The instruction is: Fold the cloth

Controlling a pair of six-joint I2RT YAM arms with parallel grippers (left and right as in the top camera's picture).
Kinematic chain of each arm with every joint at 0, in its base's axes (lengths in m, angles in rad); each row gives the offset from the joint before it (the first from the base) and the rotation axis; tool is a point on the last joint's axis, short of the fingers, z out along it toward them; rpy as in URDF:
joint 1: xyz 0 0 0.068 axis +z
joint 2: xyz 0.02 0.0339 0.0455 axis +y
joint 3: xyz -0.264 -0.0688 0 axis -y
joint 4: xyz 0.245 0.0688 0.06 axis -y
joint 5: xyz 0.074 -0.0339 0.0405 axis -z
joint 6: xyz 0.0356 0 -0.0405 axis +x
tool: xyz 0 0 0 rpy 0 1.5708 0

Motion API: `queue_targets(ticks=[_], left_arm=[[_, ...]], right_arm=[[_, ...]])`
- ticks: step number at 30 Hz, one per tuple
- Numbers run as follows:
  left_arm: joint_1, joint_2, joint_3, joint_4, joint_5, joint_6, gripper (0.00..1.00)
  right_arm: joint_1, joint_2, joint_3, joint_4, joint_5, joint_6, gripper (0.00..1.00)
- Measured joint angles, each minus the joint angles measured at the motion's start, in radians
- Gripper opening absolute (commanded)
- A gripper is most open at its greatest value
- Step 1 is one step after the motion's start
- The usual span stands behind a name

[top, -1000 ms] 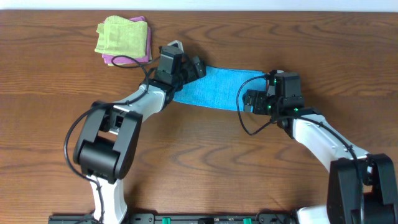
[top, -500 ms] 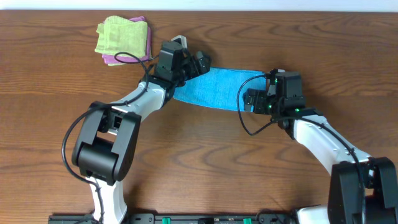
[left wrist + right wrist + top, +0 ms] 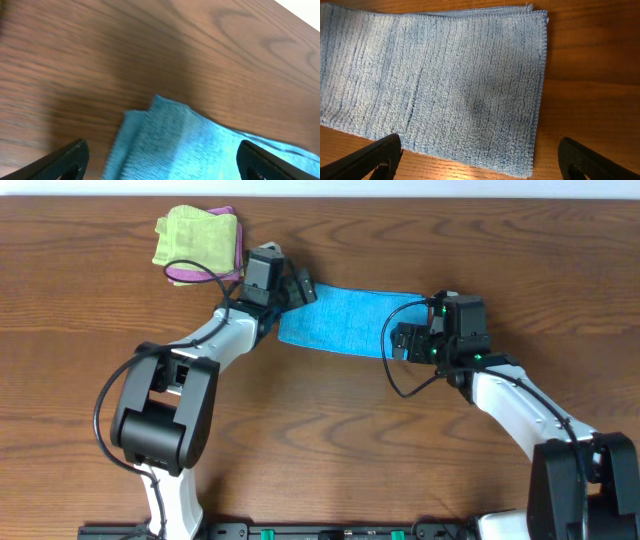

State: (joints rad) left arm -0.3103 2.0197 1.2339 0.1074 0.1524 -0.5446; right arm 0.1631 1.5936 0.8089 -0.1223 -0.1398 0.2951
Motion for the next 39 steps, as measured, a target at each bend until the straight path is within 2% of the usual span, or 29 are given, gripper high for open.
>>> queue_targets(ticks=[5,7,11,15,16,18,19,20,21,22,30,39], left_arm=[[0.011,-0.011,0.024,-0.056,-0.005,0.011,0.95],[0.011,-0.040,0.042,-0.125,0.011,0.016,0.95],[0.011,-0.133,0.104,-0.277,0.076,0.022,0.95],[-0.013,-0.220,0.169,-0.355,0.157,0.086,0.97],[-0.025,-0.223,0.173,-0.366,0.171,0.102,0.94],[-0.043,-0.210,0.174,-0.393,0.194,0.112,0.69],[-0.053,-0.196,0.174,-0.404,0.204,0.122,0.53],[-0.060,-0.179,0.173,-0.414,0.209,0.129,0.22],[-0.066,-0.163,0.173,-0.420,0.208,0.134,0.09],[-0.070,-0.143,0.172,-0.425,0.206,0.135,0.06],[-0.070,-0.108,0.167,-0.429,0.077,0.150,0.06],[-0.071,0.020,0.167,-0.417,0.084,0.153,0.06]], right_arm=[[0.000,0.000,0.000,0.000,0.000,0.000,0.99],[0.000,0.000,0.000,0.000,0.002,0.000,0.99],[0.000,0.000,0.000,0.000,0.017,0.000,0.99],[0.000,0.000,0.000,-0.001,0.032,0.000,0.99],[0.000,0.000,0.000,-0.001,0.033,0.000,0.99],[0.000,0.000,0.000,-0.005,0.036,0.000,0.99],[0.000,0.000,0.000,-0.010,0.036,0.000,0.99],[0.000,0.000,0.000,-0.016,0.036,0.000,0.99],[0.000,0.000,0.000,-0.021,0.036,0.000,0.99],[0.000,0.000,0.000,-0.025,0.037,0.000,0.99],[0.000,0.000,0.000,-0.042,0.039,0.000,0.99],[0.000,0.000,0.000,-0.043,0.039,0.000,0.99]])
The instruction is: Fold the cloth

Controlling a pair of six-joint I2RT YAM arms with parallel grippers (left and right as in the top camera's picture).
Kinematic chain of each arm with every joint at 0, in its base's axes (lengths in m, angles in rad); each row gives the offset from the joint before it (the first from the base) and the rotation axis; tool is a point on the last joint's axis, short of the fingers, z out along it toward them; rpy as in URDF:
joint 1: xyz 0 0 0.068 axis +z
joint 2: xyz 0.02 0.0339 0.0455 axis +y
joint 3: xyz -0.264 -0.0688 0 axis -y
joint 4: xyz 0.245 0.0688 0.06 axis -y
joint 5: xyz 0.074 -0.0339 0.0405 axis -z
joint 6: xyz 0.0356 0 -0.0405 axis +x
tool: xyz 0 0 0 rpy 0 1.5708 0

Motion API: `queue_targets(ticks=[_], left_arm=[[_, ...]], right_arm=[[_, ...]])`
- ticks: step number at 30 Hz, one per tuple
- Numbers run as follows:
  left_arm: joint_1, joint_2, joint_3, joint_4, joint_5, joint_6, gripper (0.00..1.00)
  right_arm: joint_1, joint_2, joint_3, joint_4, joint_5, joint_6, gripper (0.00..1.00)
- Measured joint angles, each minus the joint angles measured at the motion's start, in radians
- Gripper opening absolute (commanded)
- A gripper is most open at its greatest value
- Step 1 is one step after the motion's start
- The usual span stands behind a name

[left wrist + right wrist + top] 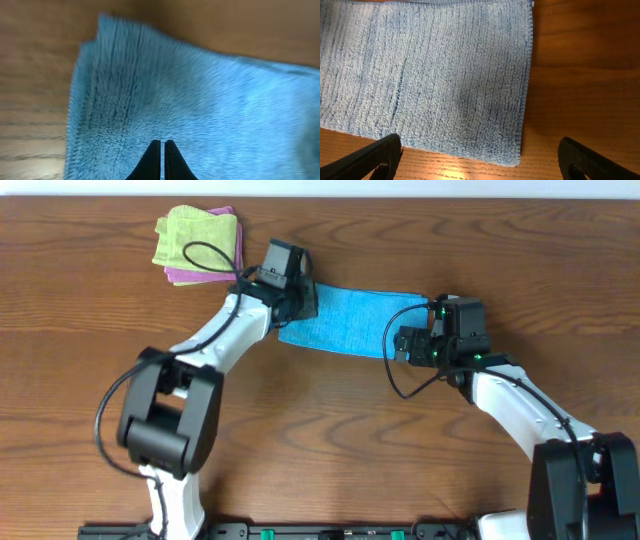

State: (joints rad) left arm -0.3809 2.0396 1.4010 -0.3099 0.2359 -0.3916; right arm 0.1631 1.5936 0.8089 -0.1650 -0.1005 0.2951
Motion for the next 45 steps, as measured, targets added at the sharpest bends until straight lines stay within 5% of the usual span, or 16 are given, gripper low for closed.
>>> queue_targets(ticks=[33,45], left_arm=[[-0.091,0.060,0.020,-0.215,-0.059,-0.005,0.06],[-0.092,0.060,0.019,-0.199,-0.064,-0.008,0.06]], right_arm=[[-0.005,-0.132,0.002,-0.151,0.154,-0.019,0.99],[-0.144,0.124,0.042,-0.093,-0.026,-0.111,0.99]])
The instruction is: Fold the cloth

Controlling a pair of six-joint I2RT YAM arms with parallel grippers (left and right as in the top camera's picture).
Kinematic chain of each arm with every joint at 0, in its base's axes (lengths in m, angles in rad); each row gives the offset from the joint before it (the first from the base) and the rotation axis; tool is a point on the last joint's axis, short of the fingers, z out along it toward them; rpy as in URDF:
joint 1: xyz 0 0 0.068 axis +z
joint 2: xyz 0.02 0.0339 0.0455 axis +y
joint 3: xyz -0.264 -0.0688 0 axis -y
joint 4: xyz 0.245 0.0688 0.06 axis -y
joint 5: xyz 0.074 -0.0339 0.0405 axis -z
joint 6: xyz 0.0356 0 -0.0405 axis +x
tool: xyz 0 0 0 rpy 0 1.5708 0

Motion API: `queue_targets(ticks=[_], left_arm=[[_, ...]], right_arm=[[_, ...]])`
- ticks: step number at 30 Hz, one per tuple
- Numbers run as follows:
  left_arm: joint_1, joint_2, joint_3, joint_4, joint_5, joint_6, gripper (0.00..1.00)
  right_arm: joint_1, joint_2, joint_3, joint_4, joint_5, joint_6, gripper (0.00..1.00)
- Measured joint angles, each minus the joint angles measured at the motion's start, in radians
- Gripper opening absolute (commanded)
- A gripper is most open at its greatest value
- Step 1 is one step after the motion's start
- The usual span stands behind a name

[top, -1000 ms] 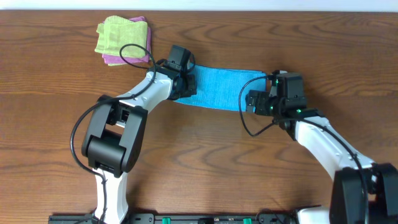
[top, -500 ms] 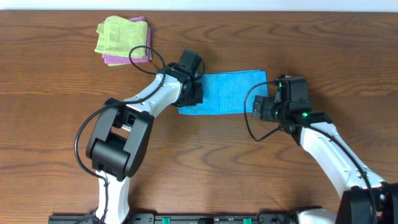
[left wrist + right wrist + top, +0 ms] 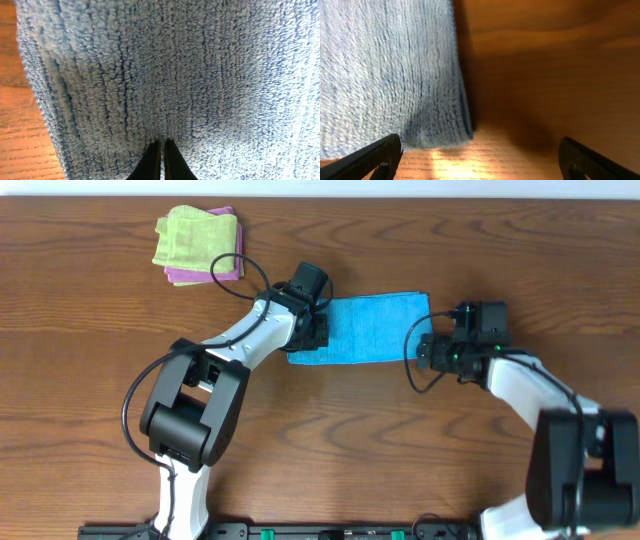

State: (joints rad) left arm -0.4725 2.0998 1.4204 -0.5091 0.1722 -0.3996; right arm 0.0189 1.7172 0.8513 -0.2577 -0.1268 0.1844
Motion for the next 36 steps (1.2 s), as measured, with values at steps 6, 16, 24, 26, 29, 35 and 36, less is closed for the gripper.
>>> queue_targets(ticks=[6,16,24,26,29,35,36], left_arm=[[0.000,0.000,-0.001,0.017,0.006,-0.003,0.06],[0.000,0.000,-0.001,0.019,0.008,-0.020,0.06],[0.000,0.000,-0.001,0.019,0.007,-0.023,0.06],[0.000,0.000,-0.001,0.019,0.007,-0.023,0.06],[0.000,0.000,-0.001,0.020,0.007,-0.023,0.06],[0.000,0.000,-0.002,0.030,0.007,-0.023,0.06],[0.000,0.000,-0.003,0.034,0.007,-0.023,0.06]], right_arm=[[0.001,0.091,0.134,-0.030,-0.058,-0.028,0.99],[0.005,0.170,0.192,0.019,-0.099,-0.072,0.98],[0.014,0.225,0.245,0.026,-0.154,-0.083,0.48],[0.026,0.230,0.245,0.021,-0.170,-0.077,0.43],[0.044,0.231,0.247,0.008,-0.181,-0.064,0.40],[0.068,0.233,0.245,-0.018,-0.194,-0.043,0.05],[0.069,0.234,0.246,-0.021,-0.193,-0.037,0.01]])
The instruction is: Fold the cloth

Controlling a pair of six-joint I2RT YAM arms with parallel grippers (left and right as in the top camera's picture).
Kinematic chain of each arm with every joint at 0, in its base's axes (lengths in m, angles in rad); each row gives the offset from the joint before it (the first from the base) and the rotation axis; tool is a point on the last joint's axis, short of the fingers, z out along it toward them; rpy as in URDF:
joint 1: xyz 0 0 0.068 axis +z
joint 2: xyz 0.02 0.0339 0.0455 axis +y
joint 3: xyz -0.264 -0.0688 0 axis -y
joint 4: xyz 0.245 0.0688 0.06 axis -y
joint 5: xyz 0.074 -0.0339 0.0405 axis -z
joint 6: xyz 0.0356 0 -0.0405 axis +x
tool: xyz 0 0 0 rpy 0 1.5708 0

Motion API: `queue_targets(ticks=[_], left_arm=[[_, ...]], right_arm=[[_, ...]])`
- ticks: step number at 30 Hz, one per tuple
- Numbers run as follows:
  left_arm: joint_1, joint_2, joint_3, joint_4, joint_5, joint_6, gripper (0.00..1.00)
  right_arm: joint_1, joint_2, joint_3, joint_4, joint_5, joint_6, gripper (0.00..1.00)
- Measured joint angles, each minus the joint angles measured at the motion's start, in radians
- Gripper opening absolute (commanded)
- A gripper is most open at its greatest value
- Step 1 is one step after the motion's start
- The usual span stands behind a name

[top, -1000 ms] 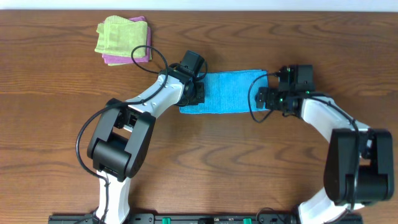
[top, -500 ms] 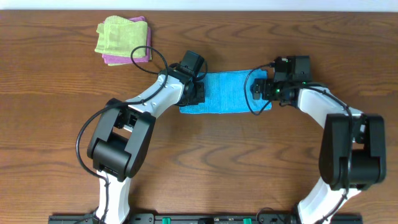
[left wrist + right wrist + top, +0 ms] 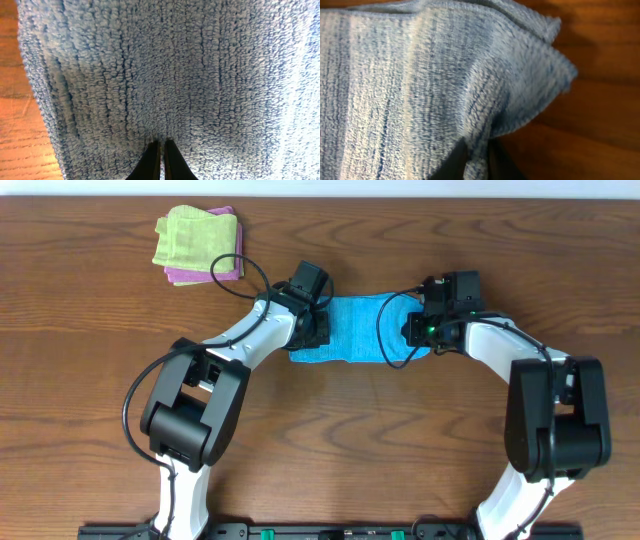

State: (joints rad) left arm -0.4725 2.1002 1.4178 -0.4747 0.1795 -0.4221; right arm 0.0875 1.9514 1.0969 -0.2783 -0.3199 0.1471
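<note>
A blue terry cloth (image 3: 355,332) lies as a short strip across the middle of the wooden table. My left gripper (image 3: 317,326) is shut, its tips pressed down on the cloth's left end; the left wrist view has the closed fingertips (image 3: 161,146) against the pile of the cloth (image 3: 200,70). My right gripper (image 3: 420,330) is shut on the cloth's right edge. In the right wrist view a fold of the cloth (image 3: 420,65) runs down between the jaws of the gripper (image 3: 479,161), and the corner beside it stands puckered off the wood.
A folded stack of yellow-green and pink cloths (image 3: 198,242) sits at the back left. Bare wood table (image 3: 90,380) surrounds the cloth. The table's far edge (image 3: 330,196) runs close behind the arms.
My right gripper was open on the wood just past the cloth's right edge; now it is shut on that edge, which is bunched and raised. The left gripper still presses the left end.
Both grippers first hung open over the ends of a longer flat strip. Then the left was shut above the left end. Later it pressed there, the cloth lay further right, and the right gripper was open off the edge. Now the right holds the edge.
</note>
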Motion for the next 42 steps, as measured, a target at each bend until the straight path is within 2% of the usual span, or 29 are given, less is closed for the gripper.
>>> queue_targets(ticks=[5,8,15,21,33,42], left_arm=[[0.000,0.000,0.000,0.008,0.000,0.000,0.06],[0.000,0.001,0.000,0.008,0.000,0.000,0.06],[0.000,0.001,0.000,0.009,0.000,0.000,0.06],[0.000,0.001,0.000,0.010,0.000,0.000,0.06],[0.000,0.001,0.000,0.010,0.000,0.000,0.06],[0.000,0.001,0.000,0.010,0.000,0.000,0.06]], right_arm=[[0.003,0.000,0.010,-0.035,0.016,0.007,0.01],[0.007,0.001,0.043,-0.113,0.050,0.006,0.01],[0.015,0.037,0.206,-0.342,0.144,-0.008,0.01],[0.050,0.037,0.331,-0.444,0.173,-0.013,0.01],[0.195,0.037,0.342,-0.470,0.188,0.009,0.02],[0.243,0.037,0.443,-0.473,0.201,0.029,0.01]])
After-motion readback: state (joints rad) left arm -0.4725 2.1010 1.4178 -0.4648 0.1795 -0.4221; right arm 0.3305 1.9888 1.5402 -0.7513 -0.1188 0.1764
